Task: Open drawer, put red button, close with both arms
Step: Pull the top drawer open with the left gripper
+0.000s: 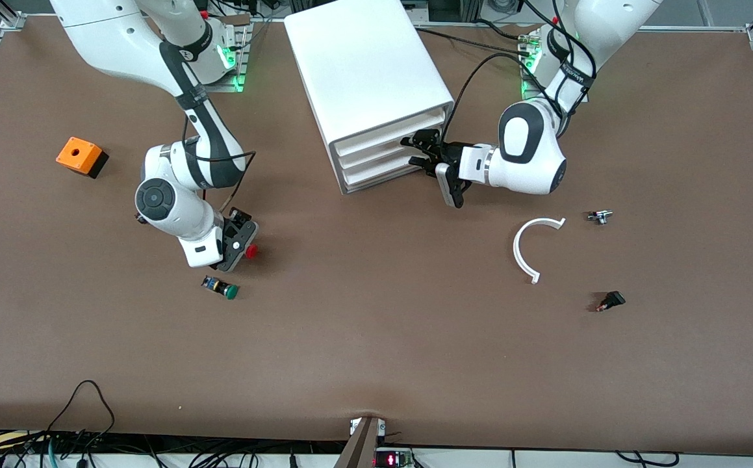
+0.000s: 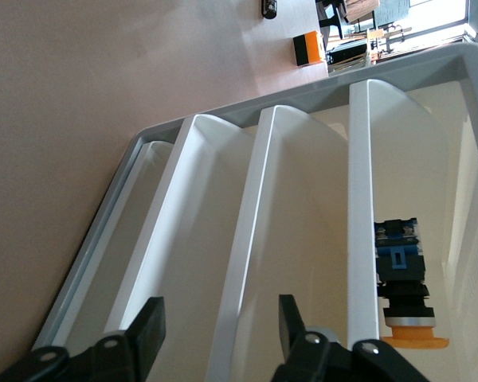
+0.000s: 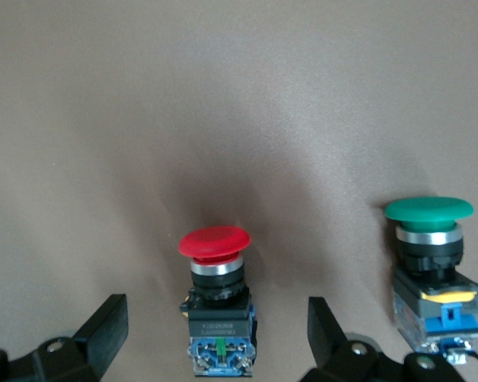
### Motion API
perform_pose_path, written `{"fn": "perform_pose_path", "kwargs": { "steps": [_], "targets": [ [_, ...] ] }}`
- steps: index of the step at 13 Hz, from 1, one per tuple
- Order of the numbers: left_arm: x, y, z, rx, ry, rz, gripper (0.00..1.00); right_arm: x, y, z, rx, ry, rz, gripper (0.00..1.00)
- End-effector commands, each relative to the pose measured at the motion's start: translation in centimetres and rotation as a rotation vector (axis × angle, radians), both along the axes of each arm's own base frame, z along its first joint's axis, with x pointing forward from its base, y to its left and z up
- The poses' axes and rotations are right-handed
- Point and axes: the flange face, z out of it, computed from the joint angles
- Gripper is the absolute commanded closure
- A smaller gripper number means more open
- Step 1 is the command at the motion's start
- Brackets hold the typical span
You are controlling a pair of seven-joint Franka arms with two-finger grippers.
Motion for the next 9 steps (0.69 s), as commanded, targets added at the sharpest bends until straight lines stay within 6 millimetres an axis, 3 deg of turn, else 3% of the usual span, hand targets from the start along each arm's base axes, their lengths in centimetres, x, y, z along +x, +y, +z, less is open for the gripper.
{"fn": "perform_pose_path", "kwargs": {
  "steps": [1, 2, 9],
  "targets": [
    [-1.2, -0.7, -0.2, -0.008, -0.01, -0.007, 0.9, 0.2, -0.4, -0.3, 0.014, -0.019, 0.028, 0.0],
    [-1.3, -0.7, -0.5, -0.007, -0.004, -0.007, 1.0, 0.2, -0.5, -0.5, 0.013, -0.018, 0.026, 0.0],
    [-0.8, -0.4, -0.4, -0.012, -0.009, -0.007, 1.0, 0.1, -1.1, -1.9, 0.007, -0.013, 0.018, 0.0]
  ]
}}
